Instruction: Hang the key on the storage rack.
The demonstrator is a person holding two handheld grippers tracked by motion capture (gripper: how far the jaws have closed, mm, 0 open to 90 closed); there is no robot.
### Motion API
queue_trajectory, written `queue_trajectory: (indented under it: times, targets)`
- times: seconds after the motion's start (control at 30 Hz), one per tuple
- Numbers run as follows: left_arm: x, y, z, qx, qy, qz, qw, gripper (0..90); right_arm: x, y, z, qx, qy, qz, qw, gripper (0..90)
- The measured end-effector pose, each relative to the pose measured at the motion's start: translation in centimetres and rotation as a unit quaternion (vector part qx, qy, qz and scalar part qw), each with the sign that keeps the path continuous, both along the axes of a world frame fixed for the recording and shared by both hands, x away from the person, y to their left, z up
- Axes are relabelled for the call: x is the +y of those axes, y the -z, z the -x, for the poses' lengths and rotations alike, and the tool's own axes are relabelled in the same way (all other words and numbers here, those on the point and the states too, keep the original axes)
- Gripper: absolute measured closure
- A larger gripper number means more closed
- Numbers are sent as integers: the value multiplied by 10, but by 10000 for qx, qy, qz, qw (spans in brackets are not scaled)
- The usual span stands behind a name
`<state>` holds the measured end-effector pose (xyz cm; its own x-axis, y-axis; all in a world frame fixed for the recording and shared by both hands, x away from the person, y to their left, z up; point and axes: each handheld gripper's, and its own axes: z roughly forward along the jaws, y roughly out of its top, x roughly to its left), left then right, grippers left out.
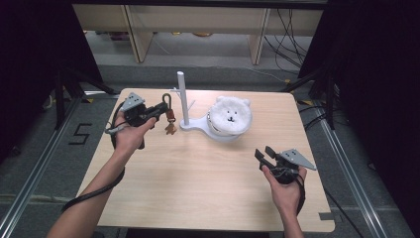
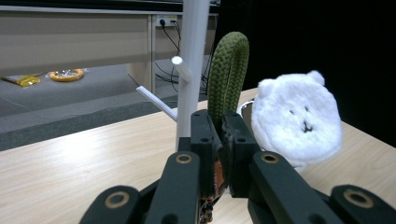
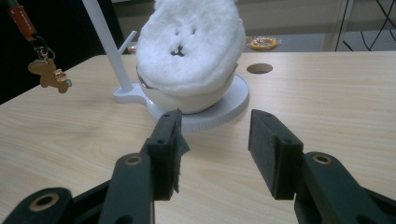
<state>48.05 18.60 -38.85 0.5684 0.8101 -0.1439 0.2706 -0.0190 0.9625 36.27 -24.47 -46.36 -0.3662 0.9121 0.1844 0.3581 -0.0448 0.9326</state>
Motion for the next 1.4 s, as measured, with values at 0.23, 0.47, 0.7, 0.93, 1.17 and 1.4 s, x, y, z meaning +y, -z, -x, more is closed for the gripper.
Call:
queue_trajectory:
  times: [0.23,0.47,0.7,0.93,1.17,1.4]
  targets:
    - [0,-1,-13,95,10,27,10000,840,-1,0,0,-5,-17,-44,10000,551]
    - [0,2,-28,261,-32,113,9996,840,0,1,-1,-61,-80,23,9999,548]
    - [1,5,-35,376,-62,170,9991,839,0,1,-1,-11,-40,70,10000,547]
    - [-2,7,-41,512,-47,303,9982,839,1,2,0,11,-37,43,10000,546]
    - [-1,10,-49,721,-76,534,9959,840,1,3,0,4,-32,-45,10000,546]
    - [-2,12,-52,774,-112,562,9954,840,-1,3,0,-38,-30,40,10000,545]
